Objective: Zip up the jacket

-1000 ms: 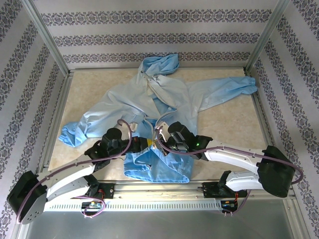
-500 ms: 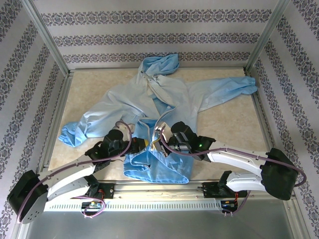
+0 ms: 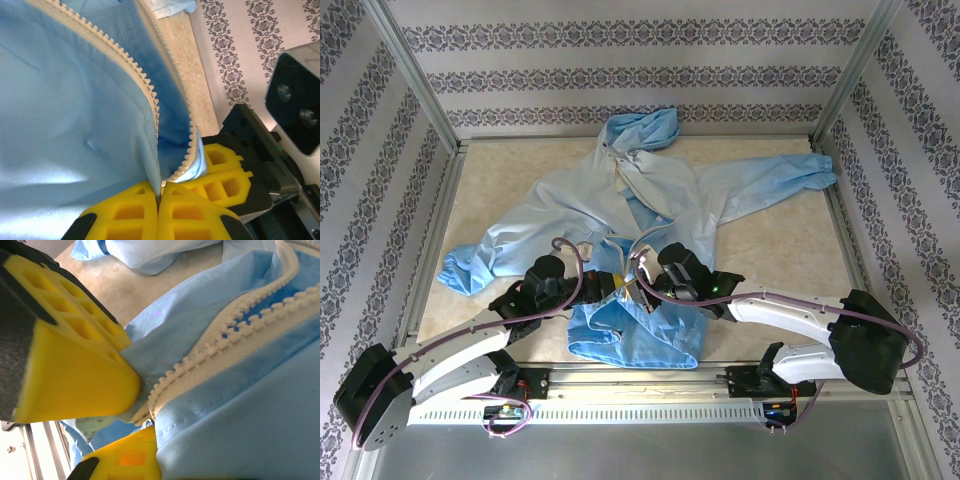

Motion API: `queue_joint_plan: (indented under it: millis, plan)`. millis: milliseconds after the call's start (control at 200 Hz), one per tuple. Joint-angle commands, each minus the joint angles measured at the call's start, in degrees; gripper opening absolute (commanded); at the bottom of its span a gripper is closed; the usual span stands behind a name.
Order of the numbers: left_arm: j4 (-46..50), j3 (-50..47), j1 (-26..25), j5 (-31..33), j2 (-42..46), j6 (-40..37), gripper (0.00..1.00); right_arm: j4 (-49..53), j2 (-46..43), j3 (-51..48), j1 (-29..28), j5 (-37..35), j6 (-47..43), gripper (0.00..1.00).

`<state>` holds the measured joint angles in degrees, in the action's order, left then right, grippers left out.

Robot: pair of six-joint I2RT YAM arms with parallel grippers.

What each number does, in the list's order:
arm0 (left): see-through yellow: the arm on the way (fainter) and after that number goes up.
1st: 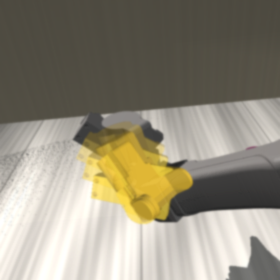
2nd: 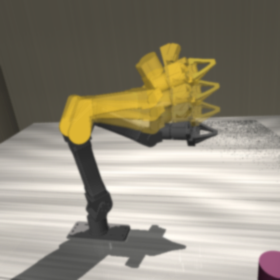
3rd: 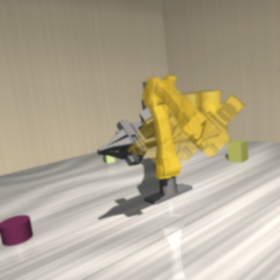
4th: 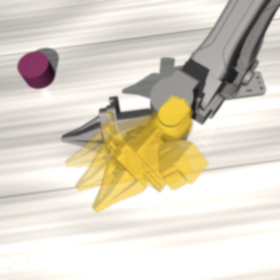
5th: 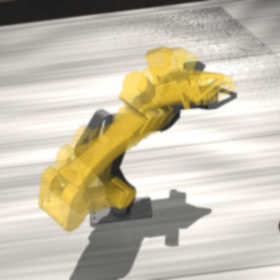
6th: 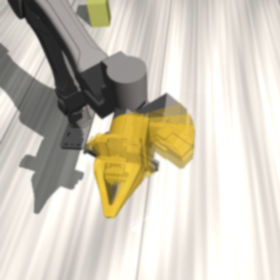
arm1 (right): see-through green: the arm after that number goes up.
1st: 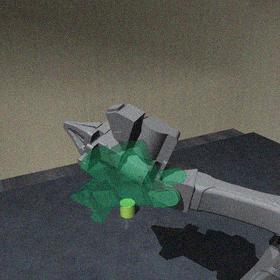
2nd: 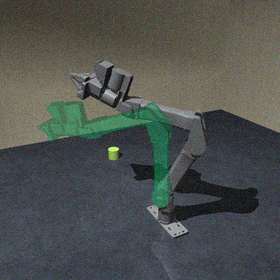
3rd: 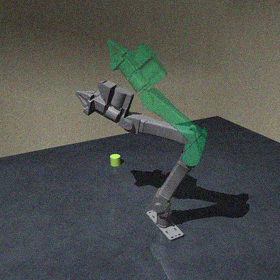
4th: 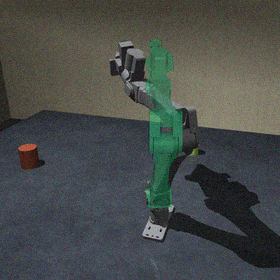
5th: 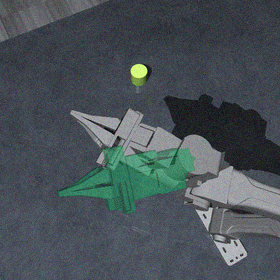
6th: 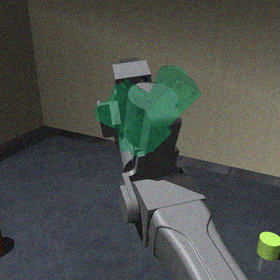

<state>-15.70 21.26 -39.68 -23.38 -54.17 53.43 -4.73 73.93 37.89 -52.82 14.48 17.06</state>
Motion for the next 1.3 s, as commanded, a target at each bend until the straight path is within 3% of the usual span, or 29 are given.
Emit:
queue_joint_plan:
  millis: [0,335,739,1124,1294]
  plan:
    - [-1.5,-1.0,0.0,-1.8,0.3,0.3,0.00,-1.5,0.0,1.9,0.8,0.4,1.7,0.00]
    - [1.7,-2.6,0.9,3.2,4.6,1.0,0.00,-1.9,-1.1,0.0,1.1,2.7,0.8,0.00]
    - [-4.6,-1.3,1.3,-0.9,-1.1,2.2,0.00,-3.1,-1.2,0.0,1.0,3.6,1.0,0.00]
    - [1.3,-2.2,0.2,-4.6,7.2,4.1,0.00,-0.9,-0.3,3.6,2.7,3.5,3.1,0.00]
    - [6.8,-3.8,-0.2,-2.4,15.2,3.2,0.00,-0.4,-0.9,4.2,3.5,4.7,3.4,0.00]
